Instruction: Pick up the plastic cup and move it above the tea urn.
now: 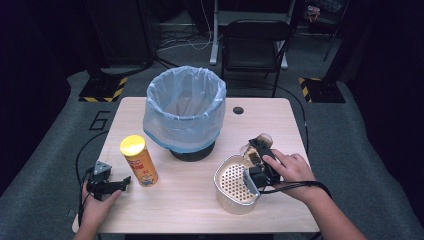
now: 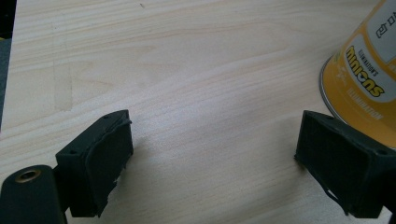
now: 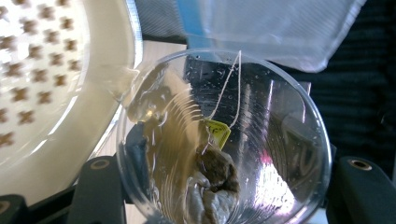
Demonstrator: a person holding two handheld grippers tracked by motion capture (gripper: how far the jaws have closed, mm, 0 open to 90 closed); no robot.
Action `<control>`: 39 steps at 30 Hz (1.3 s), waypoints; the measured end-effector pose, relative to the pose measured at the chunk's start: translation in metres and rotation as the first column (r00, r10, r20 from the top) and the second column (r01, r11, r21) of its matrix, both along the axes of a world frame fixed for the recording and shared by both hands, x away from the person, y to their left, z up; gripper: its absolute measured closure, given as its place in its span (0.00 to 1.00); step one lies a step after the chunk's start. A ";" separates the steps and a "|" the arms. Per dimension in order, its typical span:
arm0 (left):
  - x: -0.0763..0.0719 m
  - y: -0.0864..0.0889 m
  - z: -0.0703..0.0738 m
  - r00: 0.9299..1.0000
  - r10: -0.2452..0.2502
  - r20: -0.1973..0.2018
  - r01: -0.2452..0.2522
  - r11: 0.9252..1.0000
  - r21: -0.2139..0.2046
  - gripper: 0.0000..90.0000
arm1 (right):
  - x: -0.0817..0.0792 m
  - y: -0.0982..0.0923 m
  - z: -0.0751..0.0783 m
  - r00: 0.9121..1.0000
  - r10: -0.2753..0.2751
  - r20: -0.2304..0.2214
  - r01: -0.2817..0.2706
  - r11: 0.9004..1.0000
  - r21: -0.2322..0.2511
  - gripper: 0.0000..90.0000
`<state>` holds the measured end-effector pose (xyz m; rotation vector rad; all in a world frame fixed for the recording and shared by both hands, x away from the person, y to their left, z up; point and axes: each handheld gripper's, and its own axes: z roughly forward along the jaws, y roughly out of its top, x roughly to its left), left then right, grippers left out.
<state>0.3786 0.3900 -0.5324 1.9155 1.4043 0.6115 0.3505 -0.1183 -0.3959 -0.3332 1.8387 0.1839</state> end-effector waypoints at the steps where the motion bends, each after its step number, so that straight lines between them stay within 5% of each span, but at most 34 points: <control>1: 0.000 0.000 0.000 1.000 0.002 0.000 -0.002 1.000 -0.002 0.12 | -0.001 0.001 -0.002 1.000 0.003 0.009 -0.003 1.000 -0.022 0.41; 6: 0.000 0.000 0.000 1.000 0.001 0.000 -0.001 1.000 -0.002 0.12 | -0.009 0.007 -0.012 0.994 0.031 0.106 -0.010 0.982 -0.190 0.41; 7: 0.000 0.000 0.000 1.000 0.001 0.000 -0.001 1.000 -0.002 0.12 | -0.009 0.007 -0.012 0.994 0.031 0.106 -0.010 0.982 -0.190 0.41; 10: 0.000 0.000 0.000 1.000 0.001 0.000 -0.001 1.000 -0.001 0.12 | -0.018 0.012 -0.018 0.969 0.113 0.218 -0.021 0.922 -0.386 0.42; 11: 0.000 0.000 0.000 1.000 0.001 -0.001 -0.001 1.000 -0.001 0.12 | -0.021 0.012 -0.022 0.961 0.127 0.247 -0.015 0.911 -0.411 0.41; 12: 0.000 0.000 0.000 1.000 0.000 0.000 0.000 1.000 -0.001 0.12 | -0.023 0.009 -0.040 0.973 0.079 0.218 -0.026 0.971 -0.238 0.41; 13: 0.000 0.000 0.000 1.000 0.002 -0.002 -0.002 1.000 -0.003 0.12 | -0.025 0.010 -0.029 0.953 0.150 0.262 -0.009 0.881 -0.472 0.41; 14: 0.000 0.000 0.000 1.000 0.002 -0.002 -0.002 1.000 -0.003 0.12 | -0.027 0.010 -0.032 0.948 0.165 0.273 -0.018 0.882 -0.472 0.41; 15: 0.000 0.000 0.000 1.000 0.002 -0.002 -0.002 1.000 -0.003 0.12 | -0.029 0.011 -0.032 0.942 0.183 0.282 -0.018 0.865 -0.501 0.41; 16: 0.000 0.000 0.000 1.000 0.002 -0.002 -0.002 1.000 -0.003 0.12 | -0.030 0.011 -0.032 0.933 0.196 0.301 -0.016 0.861 -0.508 0.41; 17: 0.000 0.000 0.000 1.000 0.002 -0.002 -0.002 1.000 -0.003 0.12 | -0.032 0.009 -0.038 0.934 0.164 0.316 -0.013 0.902 -0.431 0.41; 18: 0.000 0.000 0.000 1.000 0.002 -0.002 -0.002 1.000 -0.003 0.12 | -0.031 0.008 -0.040 0.937 0.161 0.312 -0.031 0.923 -0.384 0.41; 20: 0.000 0.000 0.000 1.000 0.002 -0.002 -0.002 1.000 -0.003 0.12 | -0.030 0.008 -0.037 0.933 0.159 0.324 -0.012 0.910 -0.414 0.41; 22: 0.000 0.000 0.000 1.000 0.002 -0.002 -0.002 1.000 -0.003 0.12 | -0.030 0.009 -0.031 0.934 0.166 0.317 0.005 0.880 -0.474 0.41; 23: 0.000 0.000 0.000 1.000 0.002 -0.002 -0.002 1.000 -0.004 0.12 | -0.030 0.009 -0.031 0.931 0.170 0.322 0.006 0.877 -0.481 0.41; 25: 0.000 0.000 0.000 1.000 0.002 -0.002 -0.002 1.000 -0.004 0.12 | -0.030 0.009 -0.032 0.929 0.174 0.328 0.004 0.879 -0.476 0.41; 27: 0.000 0.000 0.000 1.000 0.003 -0.002 -0.003 1.000 -0.004 0.12 | -0.030 0.010 -0.038 0.925 0.173 0.337 -0.020 0.911 -0.412 0.41; 32: 0.000 0.000 0.000 1.000 0.001 -0.002 -0.001 1.000 -0.003 0.12 | -0.032 0.012 -0.037 0.919 0.204 0.339 -0.031 0.891 -0.452 0.40; 39: 0.000 0.000 0.000 1.000 0.002 -0.002 -0.002 1.000 -0.003 0.12 | -0.032 0.013 -0.037 0.925 0.198 0.323 -0.040 0.899 -0.435 0.40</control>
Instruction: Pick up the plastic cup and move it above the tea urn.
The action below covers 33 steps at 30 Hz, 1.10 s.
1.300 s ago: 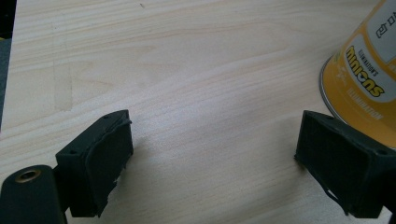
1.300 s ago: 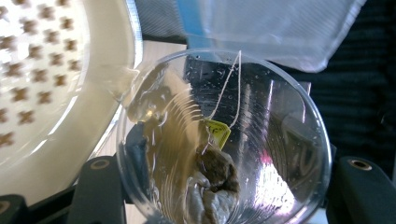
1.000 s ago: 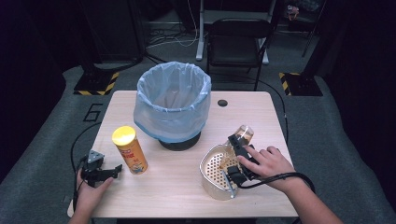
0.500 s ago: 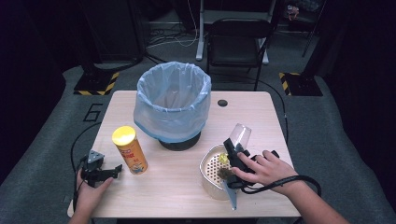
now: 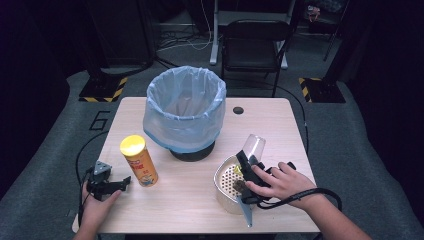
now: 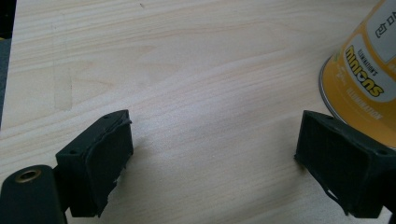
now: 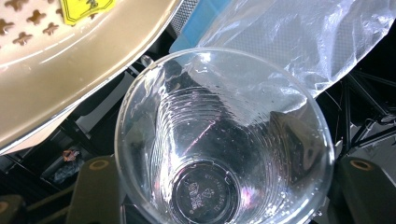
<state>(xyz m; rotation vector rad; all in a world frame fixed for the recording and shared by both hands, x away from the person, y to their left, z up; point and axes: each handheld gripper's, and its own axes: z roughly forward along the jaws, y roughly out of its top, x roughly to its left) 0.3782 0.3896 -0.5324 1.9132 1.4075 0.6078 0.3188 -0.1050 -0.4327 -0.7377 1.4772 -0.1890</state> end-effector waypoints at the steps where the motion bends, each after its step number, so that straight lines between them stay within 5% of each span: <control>1: 0.000 0.000 0.000 1.000 0.000 0.000 0.000 1.000 0.000 0.12 | 0.000 0.000 0.000 1.000 0.000 0.000 0.000 1.000 0.000 0.40; 9: 0.000 0.000 0.000 1.000 0.000 0.000 0.000 1.000 0.000 0.12 | -0.002 0.001 0.003 1.000 0.000 -0.018 0.001 1.000 0.026 0.40; 11: 0.000 0.000 0.000 1.000 0.001 0.000 -0.001 1.000 -0.001 0.12 | -0.002 0.002 0.007 1.000 -0.014 -0.010 0.014 0.999 -0.047 0.40; 21: 0.000 0.000 0.000 1.000 0.000 0.000 0.000 1.000 0.000 0.12 | -0.004 0.002 0.010 1.000 -0.007 -0.020 0.007 1.000 -0.030 0.40; 22: 0.000 0.000 0.000 1.000 0.000 0.000 0.000 1.000 0.000 0.12 | -0.003 0.004 0.015 1.000 0.009 -0.015 -0.010 0.996 -0.088 0.40; 23: 0.000 0.000 0.000 1.000 0.000 0.000 0.000 1.000 0.000 0.12 | -0.003 0.004 0.015 1.000 0.009 -0.015 -0.010 0.996 -0.088 0.40; 27: 0.000 0.000 0.000 1.000 0.001 0.000 -0.001 1.000 0.000 0.12 | -0.004 0.004 0.026 0.995 -0.008 -0.102 0.008 1.000 -0.005 0.40; 28: 0.000 0.000 0.000 1.000 0.000 0.000 0.000 1.000 0.000 0.12 | -0.002 0.004 0.026 0.992 0.012 -0.126 -0.003 0.998 0.067 0.40; 29: 0.000 0.000 0.000 1.000 0.000 0.000 0.000 1.000 0.000 0.12 | -0.002 0.005 0.034 0.992 0.007 -0.124 -0.007 1.000 -0.002 0.40; 33: 0.000 0.000 0.000 1.000 0.000 0.000 0.000 1.000 0.000 0.12 | 0.000 0.006 0.044 0.984 0.025 -0.174 -0.025 1.000 0.004 0.40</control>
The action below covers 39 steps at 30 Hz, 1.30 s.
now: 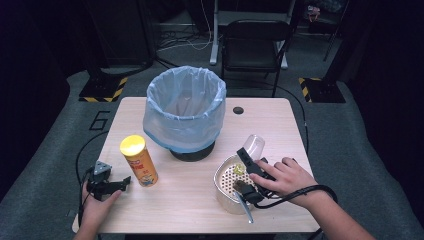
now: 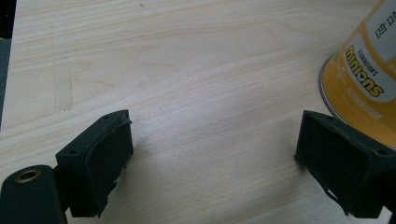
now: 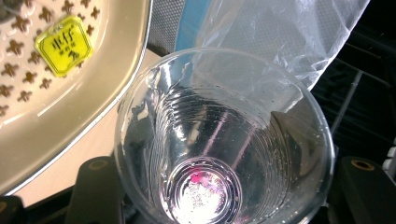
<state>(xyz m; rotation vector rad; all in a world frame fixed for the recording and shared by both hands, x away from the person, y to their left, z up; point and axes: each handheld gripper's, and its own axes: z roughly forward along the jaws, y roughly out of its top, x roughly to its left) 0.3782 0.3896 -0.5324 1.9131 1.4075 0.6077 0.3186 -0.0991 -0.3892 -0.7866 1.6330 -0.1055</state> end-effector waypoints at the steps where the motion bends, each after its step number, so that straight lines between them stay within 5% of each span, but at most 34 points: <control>1: 0.000 0.000 0.000 1.000 0.001 0.000 -0.001 1.000 0.000 0.12 | 0.001 0.000 0.002 1.000 0.001 -0.010 -0.001 1.000 0.007 0.40; 2: 0.000 0.000 0.000 1.000 0.000 0.000 0.000 1.000 0.001 0.12 | 0.001 -0.002 0.003 1.000 -0.005 -0.031 0.009 0.993 0.116 0.40; 3: 0.000 0.000 0.000 1.000 0.000 0.000 0.000 1.000 0.001 0.12 | 0.003 -0.001 0.007 0.998 -0.002 -0.060 0.009 0.993 0.114 0.40; 4: 0.000 0.000 0.000 1.000 0.001 0.001 -0.001 1.000 0.000 0.12 | 0.003 -0.003 0.008 0.995 -0.021 -0.094 0.037 0.984 0.176 0.40; 5: 0.000 0.000 0.000 1.000 0.001 0.001 -0.001 1.000 0.000 0.12 | 0.003 -0.003 0.008 0.995 -0.021 -0.094 0.037 0.984 0.176 0.40; 6: 0.000 0.000 0.000 1.000 0.000 0.000 0.000 1.000 0.000 0.12 | 0.003 -0.004 0.010 0.990 -0.024 -0.140 0.055 0.973 0.224 0.40; 8: 0.000 0.000 0.000 1.000 0.001 0.001 -0.001 1.000 -0.001 0.12 | 0.008 -0.005 0.023 0.970 -0.017 -0.241 0.093 0.946 0.309 0.40; 12: 0.000 0.000 0.000 1.000 0.001 0.001 -0.001 1.000 -0.001 0.12 | 0.016 -0.008 0.031 0.939 0.008 -0.345 0.136 0.910 0.392 0.39; 14: 0.000 0.000 0.000 1.000 0.001 0.000 -0.001 1.000 -0.001 0.12 | 0.021 -0.011 0.034 0.918 0.019 -0.395 0.170 0.884 0.436 0.39; 15: 0.000 0.000 0.000 1.000 0.001 0.000 -0.001 1.000 -0.001 0.12 | 0.021 -0.011 0.034 0.918 0.019 -0.395 0.170 0.884 0.436 0.39; 16: 0.000 0.000 0.000 1.000 0.001 0.000 -0.001 1.000 -0.001 0.12 | 0.026 -0.014 0.036 0.895 0.034 -0.444 0.204 0.855 0.477 0.39; 18: 0.000 0.000 0.000 1.000 0.001 0.000 -0.001 1.000 -0.001 0.12 | 0.031 -0.017 0.038 0.871 0.048 -0.490 0.247 0.818 0.519 0.39; 23: 0.000 0.000 0.000 1.000 0.002 0.001 -0.002 1.000 -0.001 0.12 | 0.045 -0.027 0.045 0.787 0.108 -0.608 0.351 0.731 0.585 0.39; 24: 0.000 0.000 0.000 1.000 0.002 0.000 -0.002 1.000 0.000 0.12 | 0.047 -0.029 0.046 0.773 0.120 -0.622 0.372 0.709 0.599 0.39; 25: 0.000 0.000 0.000 1.000 0.002 0.000 -0.002 1.000 0.000 0.12 | 0.047 -0.029 0.046 0.773 0.120 -0.622 0.372 0.709 0.599 0.39; 26: 0.000 0.000 0.001 1.000 -0.002 -0.002 0.002 1.000 0.009 0.12 | 0.052 -0.033 0.047 0.742 0.152 -0.653 0.407 0.671 0.619 0.39; 30: -0.001 0.000 0.000 1.000 -0.001 0.001 0.001 1.000 0.004 0.12 | 0.058 -0.038 0.051 0.698 0.188 -0.691 0.459 0.624 0.632 0.39; 33: -0.001 0.000 0.000 1.000 -0.004 0.003 0.004 1.000 0.012 0.12 | 0.063 -0.041 0.054 0.652 0.222 -0.725 0.505 0.587 0.633 0.39; 35: -0.001 0.000 0.000 1.000 -0.004 0.003 0.004 1.000 0.012 0.12 | 0.064 -0.042 0.055 0.645 0.231 -0.728 0.511 0.578 0.636 0.39; 36: -0.001 0.000 0.000 1.000 -0.004 0.003 0.004 1.000 0.012 0.12 | 0.067 -0.044 0.058 0.621 0.253 -0.742 0.532 0.560 0.635 0.39; 39: -0.001 0.000 0.000 1.000 -0.005 0.001 0.005 1.000 0.012 0.12 | 0.070 -0.044 0.062 0.583 0.286 -0.761 0.563 0.533 0.632 0.39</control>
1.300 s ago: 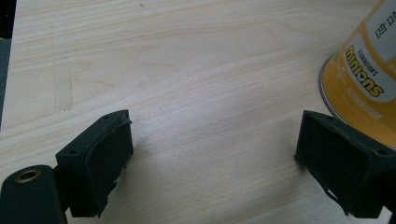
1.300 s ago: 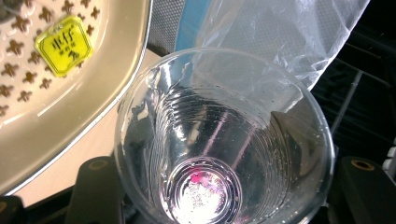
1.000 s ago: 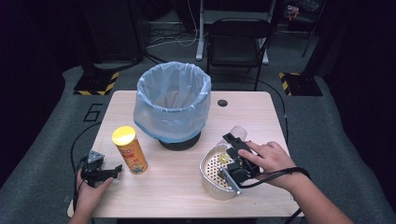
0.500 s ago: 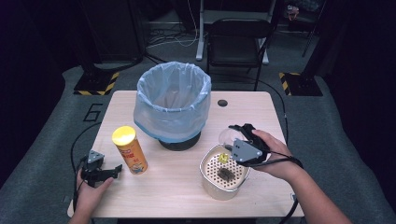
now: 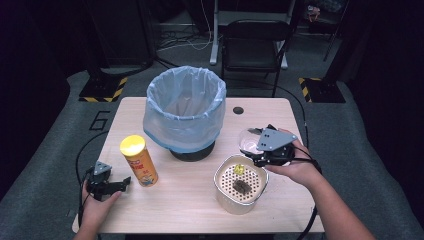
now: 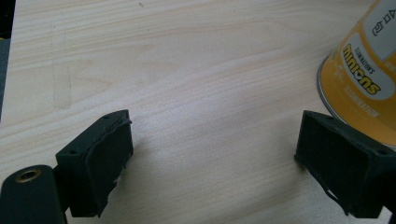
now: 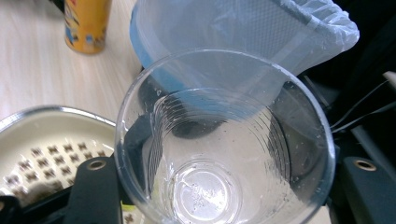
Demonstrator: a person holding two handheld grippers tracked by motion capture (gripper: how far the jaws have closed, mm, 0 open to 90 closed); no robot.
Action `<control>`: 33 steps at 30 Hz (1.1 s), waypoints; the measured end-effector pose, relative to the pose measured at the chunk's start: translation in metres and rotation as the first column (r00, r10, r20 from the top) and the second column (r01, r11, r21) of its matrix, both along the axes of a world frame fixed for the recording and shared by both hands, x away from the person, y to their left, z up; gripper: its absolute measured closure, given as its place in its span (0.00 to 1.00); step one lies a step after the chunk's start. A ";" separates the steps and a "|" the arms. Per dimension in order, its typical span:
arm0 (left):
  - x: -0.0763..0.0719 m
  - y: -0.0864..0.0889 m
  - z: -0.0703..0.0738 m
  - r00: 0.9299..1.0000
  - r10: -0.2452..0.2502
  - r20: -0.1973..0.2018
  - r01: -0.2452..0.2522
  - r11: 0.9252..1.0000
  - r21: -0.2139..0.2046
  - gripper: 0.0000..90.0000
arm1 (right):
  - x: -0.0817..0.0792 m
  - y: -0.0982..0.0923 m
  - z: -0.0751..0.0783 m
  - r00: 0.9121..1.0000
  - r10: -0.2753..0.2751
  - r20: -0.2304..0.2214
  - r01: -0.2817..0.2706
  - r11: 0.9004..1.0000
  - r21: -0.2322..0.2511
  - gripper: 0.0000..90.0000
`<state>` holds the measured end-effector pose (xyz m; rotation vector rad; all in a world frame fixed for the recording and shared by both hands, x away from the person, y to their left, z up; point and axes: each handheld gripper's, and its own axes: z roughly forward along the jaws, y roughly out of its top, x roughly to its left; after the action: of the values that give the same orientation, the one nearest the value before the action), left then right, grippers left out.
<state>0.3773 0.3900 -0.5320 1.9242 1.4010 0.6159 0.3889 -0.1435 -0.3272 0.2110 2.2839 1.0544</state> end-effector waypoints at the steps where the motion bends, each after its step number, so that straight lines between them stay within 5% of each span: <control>1: 0.000 0.000 0.000 1.000 0.001 0.000 -0.001 1.000 -0.002 0.12 | 0.001 0.000 0.002 1.000 -0.002 -0.017 0.002 1.000 0.016 0.39; 13: -0.001 0.000 0.000 1.000 -0.004 -0.002 0.004 1.000 -0.002 0.12 | 0.014 0.003 0.021 0.993 -0.045 -0.106 0.058 0.991 0.124 0.38; 18: -0.001 -0.001 0.000 1.000 -0.002 0.003 0.002 1.000 -0.003 0.12 | 0.020 0.012 0.047 0.986 -0.039 -0.160 0.068 0.981 0.180 0.38; 33: -0.002 -0.002 0.000 1.000 0.006 -0.002 -0.006 1.000 -0.003 0.13 | 0.055 0.059 0.110 0.976 -0.073 -0.204 0.123 0.961 0.246 0.37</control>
<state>0.3754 0.3884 -0.5318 1.9198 1.4091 0.6147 0.4441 -0.0848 -0.2175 0.5497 2.2709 1.3271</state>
